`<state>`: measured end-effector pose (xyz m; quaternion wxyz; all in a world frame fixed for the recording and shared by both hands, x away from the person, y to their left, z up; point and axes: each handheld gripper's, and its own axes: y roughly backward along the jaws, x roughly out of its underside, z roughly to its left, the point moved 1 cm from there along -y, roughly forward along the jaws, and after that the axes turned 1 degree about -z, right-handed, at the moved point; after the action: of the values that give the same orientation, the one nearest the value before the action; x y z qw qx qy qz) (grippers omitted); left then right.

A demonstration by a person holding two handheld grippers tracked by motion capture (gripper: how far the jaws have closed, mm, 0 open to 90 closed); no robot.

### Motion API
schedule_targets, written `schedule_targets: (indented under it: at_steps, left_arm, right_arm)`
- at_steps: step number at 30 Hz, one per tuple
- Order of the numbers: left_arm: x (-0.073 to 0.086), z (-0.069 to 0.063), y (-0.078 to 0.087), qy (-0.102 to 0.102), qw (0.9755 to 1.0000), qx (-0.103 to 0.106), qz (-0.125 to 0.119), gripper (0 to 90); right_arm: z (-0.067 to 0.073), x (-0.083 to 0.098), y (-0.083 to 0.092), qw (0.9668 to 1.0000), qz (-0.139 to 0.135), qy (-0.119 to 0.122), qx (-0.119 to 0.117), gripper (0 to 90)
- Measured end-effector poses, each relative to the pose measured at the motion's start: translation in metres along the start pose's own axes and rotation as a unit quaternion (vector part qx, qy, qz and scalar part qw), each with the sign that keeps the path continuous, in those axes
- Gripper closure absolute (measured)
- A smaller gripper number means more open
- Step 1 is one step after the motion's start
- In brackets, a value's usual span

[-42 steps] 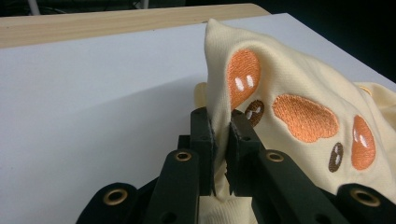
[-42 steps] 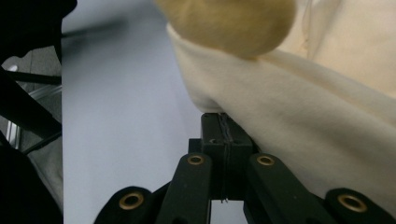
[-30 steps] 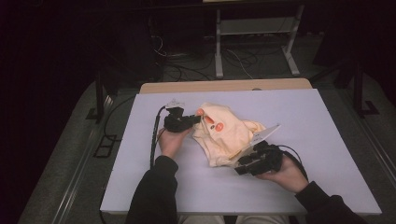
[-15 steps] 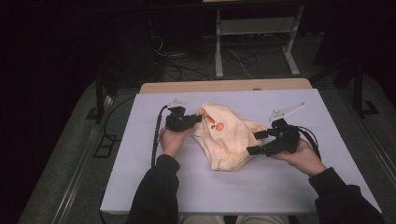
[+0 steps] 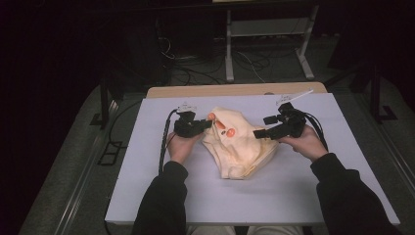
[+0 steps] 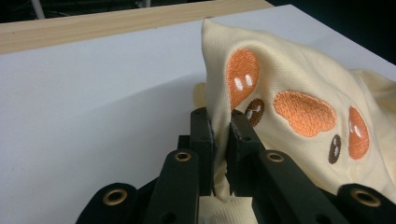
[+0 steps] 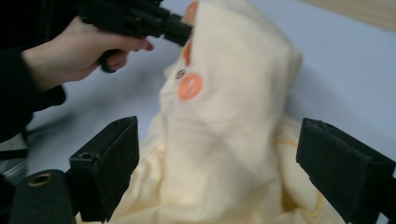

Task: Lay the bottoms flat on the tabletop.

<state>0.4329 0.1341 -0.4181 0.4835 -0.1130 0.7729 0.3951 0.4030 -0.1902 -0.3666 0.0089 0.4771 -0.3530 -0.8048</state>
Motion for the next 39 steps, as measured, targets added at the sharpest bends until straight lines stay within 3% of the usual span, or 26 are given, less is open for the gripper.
schedule_targets:
  at_steps: [5, 14, 21, 25, 27, 28, 29, 30, 32, 35, 37, 39]
  left_arm:
    - [0.000, -0.001, 0.000, 0.000, 1.0000, 0.000, 0.000, 81.0]
    - [0.000, -0.002, 0.001, -0.002, 1.0000, 0.002, 0.000, 80.9]
    - [-0.002, -0.006, 0.002, -0.013, 0.9999, 0.001, -0.003, 80.8]
    - [-0.003, -0.008, 0.003, -0.019, 0.9998, 0.002, -0.004, 80.8]
    - [-0.003, -0.008, 0.003, -0.019, 0.9998, 0.003, -0.003, 80.8]
    - [-0.003, -0.009, 0.003, -0.021, 0.9998, 0.003, -0.003, 80.8]
    - [-0.003, -0.009, 0.003, -0.021, 0.9998, 0.003, -0.004, 80.4]
    - [-0.003, -0.010, 0.003, -0.022, 0.9997, 0.003, -0.004, 80.4]
    - [-0.004, -0.011, 0.002, -0.024, 0.9997, -0.001, -0.006, 76.8]
    - [-0.005, -0.013, 0.001, -0.014, 0.9999, -0.002, -0.010, 69.8]
    - [-0.006, -0.015, 0.001, -0.005, 0.9999, -0.006, -0.013, 58.6]
    - [-0.007, -0.018, 0.000, -0.003, 0.9998, -0.014, -0.012, 57.2]
  right_arm:
    - [-0.009, -0.011, -0.009, 0.9997, -0.008, -0.007, 0.023, 13.1]
    - [-0.018, -0.027, -0.036, 0.9994, -0.006, -0.015, 0.030, 13.4]
    - [-0.026, -0.029, -0.055, 0.9984, 0.019, -0.026, 0.045, 13.8]
    - [-0.035, -0.024, -0.065, 0.9974, 0.032, -0.054, 0.036, 15.0]
    - [-0.040, -0.021, -0.073, 0.9949, 0.055, -0.081, 0.022, 26.0]
    - [-0.041, -0.019, -0.075, 0.9944, 0.062, -0.084, 0.015, 34.7]
    - [-0.040, -0.018, -0.077, 0.9941, 0.062, -0.088, -0.011, 57.4]
    - [-0.040, -0.018, -0.077, 0.9941, 0.062, -0.088, -0.011, 57.4]
    - [-0.036, -0.020, -0.076, 0.9948, 0.058, -0.082, 0.016, 77.2]
    - [-0.035, -0.021, -0.075, 0.9943, 0.062, -0.080, 0.031, 80.4]
    - [-0.036, -0.022, -0.070, 0.9937, 0.063, -0.084, 0.038, 81.7]
    - [-0.037, -0.023, -0.068, 0.9935, 0.062, -0.085, 0.042, 81.9]
